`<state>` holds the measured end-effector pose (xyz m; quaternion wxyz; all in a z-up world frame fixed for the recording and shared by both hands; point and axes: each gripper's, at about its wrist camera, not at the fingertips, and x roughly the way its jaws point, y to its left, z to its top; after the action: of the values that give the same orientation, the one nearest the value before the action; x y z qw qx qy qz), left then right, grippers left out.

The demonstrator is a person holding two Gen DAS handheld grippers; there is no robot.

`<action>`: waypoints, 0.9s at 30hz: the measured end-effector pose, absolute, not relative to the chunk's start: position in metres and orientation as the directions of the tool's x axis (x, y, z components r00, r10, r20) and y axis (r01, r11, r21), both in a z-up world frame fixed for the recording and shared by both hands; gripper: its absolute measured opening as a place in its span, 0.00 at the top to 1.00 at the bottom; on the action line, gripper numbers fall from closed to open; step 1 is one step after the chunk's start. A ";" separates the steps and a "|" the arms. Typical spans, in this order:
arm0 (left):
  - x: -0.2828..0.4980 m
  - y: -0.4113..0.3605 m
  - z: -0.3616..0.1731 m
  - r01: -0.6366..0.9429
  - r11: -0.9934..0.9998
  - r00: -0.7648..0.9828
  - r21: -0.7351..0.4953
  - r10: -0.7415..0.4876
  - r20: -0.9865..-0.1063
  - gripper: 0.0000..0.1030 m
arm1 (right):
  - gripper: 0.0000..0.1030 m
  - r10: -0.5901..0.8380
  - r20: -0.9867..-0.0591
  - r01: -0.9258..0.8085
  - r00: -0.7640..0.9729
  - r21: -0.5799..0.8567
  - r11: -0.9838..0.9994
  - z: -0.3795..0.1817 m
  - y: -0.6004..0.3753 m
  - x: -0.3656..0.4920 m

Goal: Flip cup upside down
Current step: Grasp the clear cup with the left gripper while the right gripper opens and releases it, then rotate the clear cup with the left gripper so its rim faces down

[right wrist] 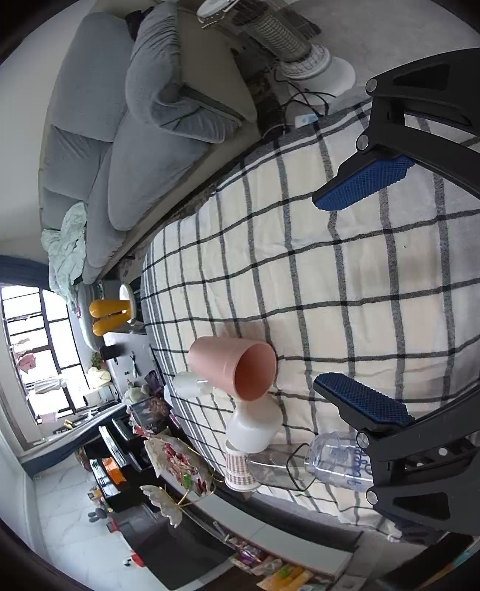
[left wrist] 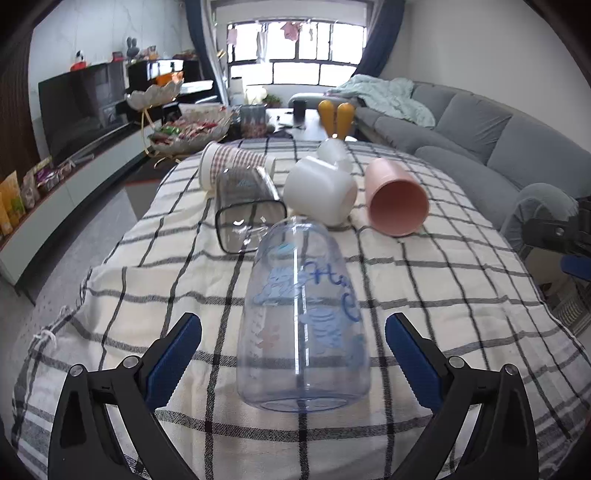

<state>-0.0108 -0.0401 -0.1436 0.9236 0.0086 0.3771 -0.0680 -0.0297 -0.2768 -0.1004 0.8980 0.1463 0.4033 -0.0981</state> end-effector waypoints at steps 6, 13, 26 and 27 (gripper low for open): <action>-0.007 -0.041 -0.151 0.136 0.990 0.677 -0.029 -0.114 -0.727 0.18 | 0.13 -0.049 -0.757 0.283 0.652 0.183 0.941 -0.102 -0.274 -0.027; -0.009 -0.044 -0.152 0.161 0.986 0.673 -0.033 -0.134 -0.728 0.30 | 0.13 -0.044 -0.763 0.287 0.645 0.189 0.939 -0.104 -0.273 -0.026; 0.007 -0.040 -0.117 0.217 0.976 0.596 -0.002 -0.134 -0.792 0.31 | 0.13 -0.014 -0.732 0.257 0.681 0.221 0.941 -0.068 -0.261 -0.026; 0.012 -0.041 -0.112 0.228 0.974 0.573 0.000 -0.134 -0.809 0.31 | 0.13 -0.015 -0.735 0.261 0.678 0.222 0.940 -0.062 -0.260 -0.025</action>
<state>0.0117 -0.0405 -0.1117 0.8853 0.0519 0.4507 -0.1022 -0.0246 -0.2600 -0.0619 0.9027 0.1560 0.3937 -0.0763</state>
